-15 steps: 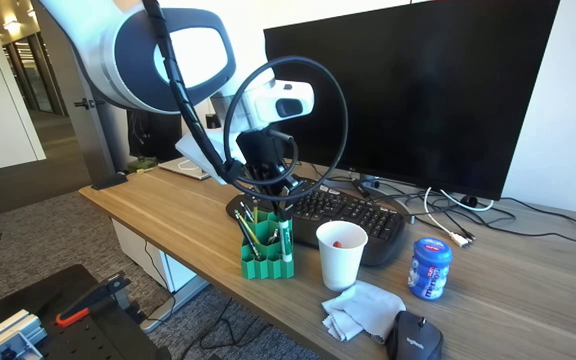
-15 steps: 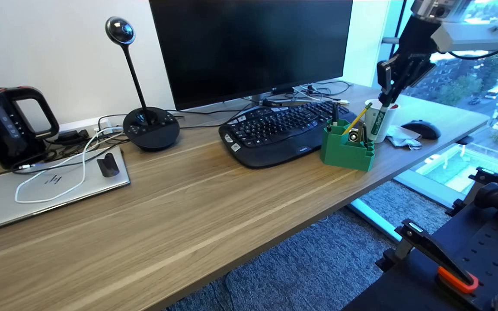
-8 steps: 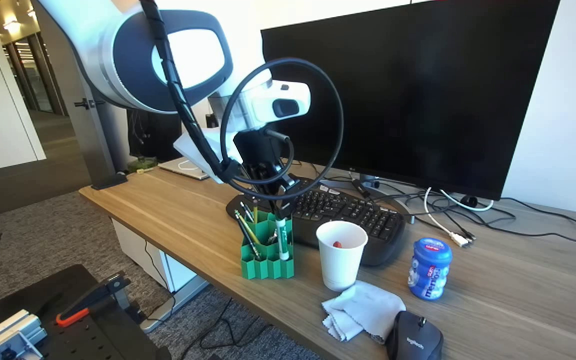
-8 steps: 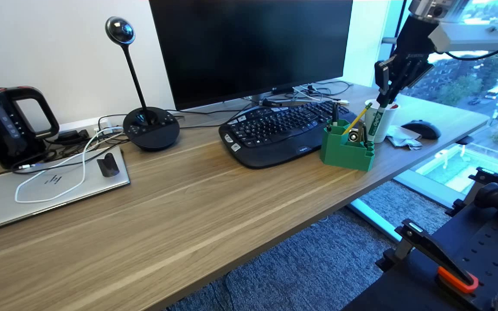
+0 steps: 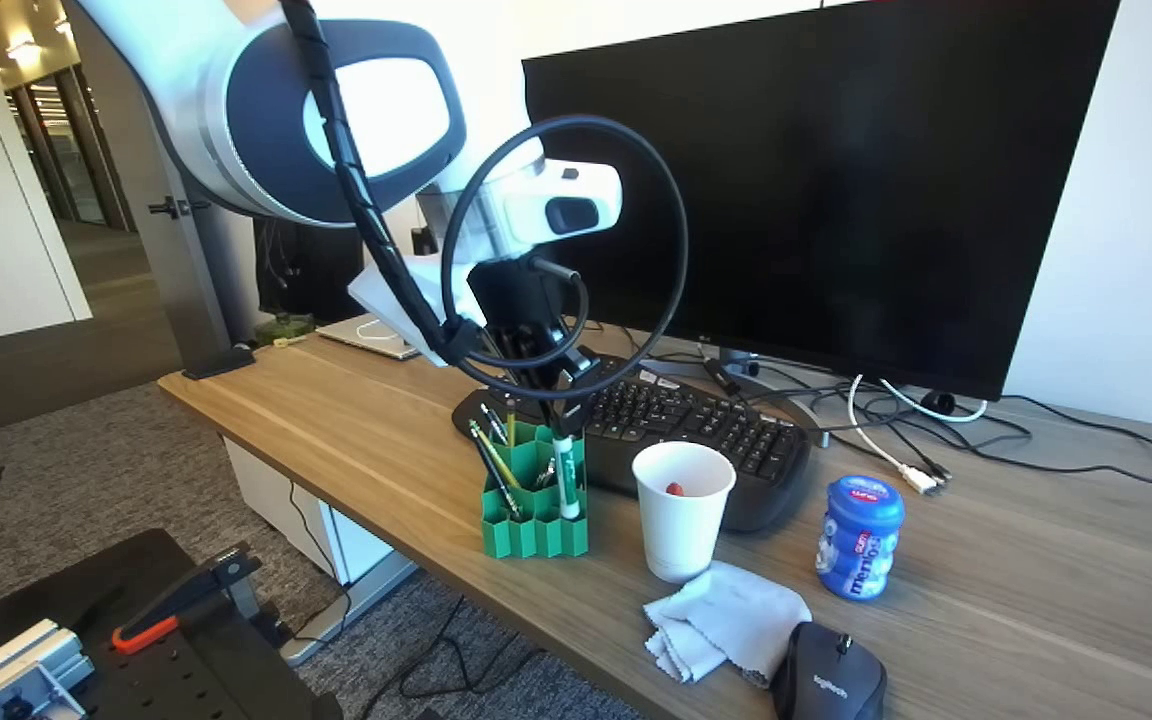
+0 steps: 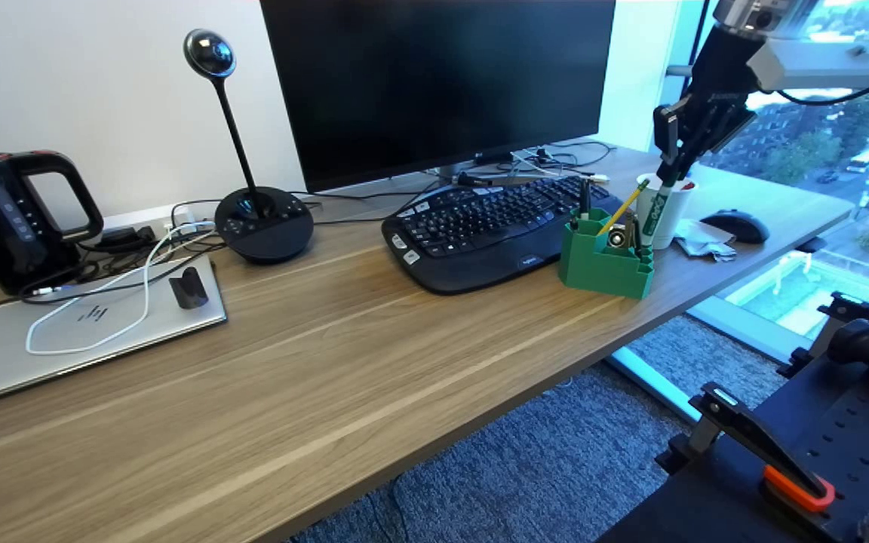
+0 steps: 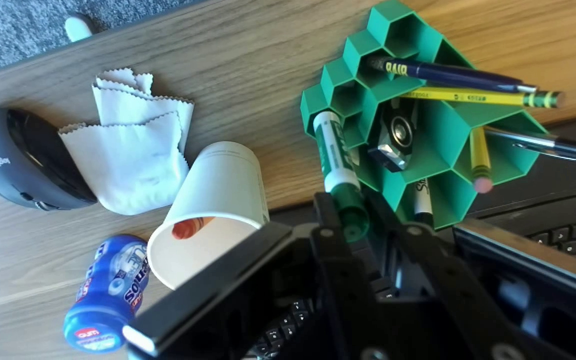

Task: Remove the pen from the cup and put it in the green holder

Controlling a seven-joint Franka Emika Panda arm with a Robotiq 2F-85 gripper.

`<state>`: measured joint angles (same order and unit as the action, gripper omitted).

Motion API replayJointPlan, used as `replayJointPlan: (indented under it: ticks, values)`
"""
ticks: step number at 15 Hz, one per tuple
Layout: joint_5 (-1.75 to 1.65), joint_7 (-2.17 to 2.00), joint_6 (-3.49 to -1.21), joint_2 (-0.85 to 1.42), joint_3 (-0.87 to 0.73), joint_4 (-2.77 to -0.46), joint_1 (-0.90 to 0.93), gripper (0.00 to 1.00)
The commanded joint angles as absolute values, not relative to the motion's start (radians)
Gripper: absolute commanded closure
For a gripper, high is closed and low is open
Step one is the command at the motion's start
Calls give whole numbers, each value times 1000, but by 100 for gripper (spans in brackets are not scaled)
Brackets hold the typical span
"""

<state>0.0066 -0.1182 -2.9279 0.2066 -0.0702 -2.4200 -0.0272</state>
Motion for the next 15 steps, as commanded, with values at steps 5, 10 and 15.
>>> replayJointPlan:
  ticks: [5, 10, 15]
  values:
    - [20, -94, -2974, 217, -62, -2417, -35, 95]
    - [16, -87, -2969, 215, -63, -2421, -35, 95]
    - [5, -88, -2966, 222, -72, -2421, -32, 95]
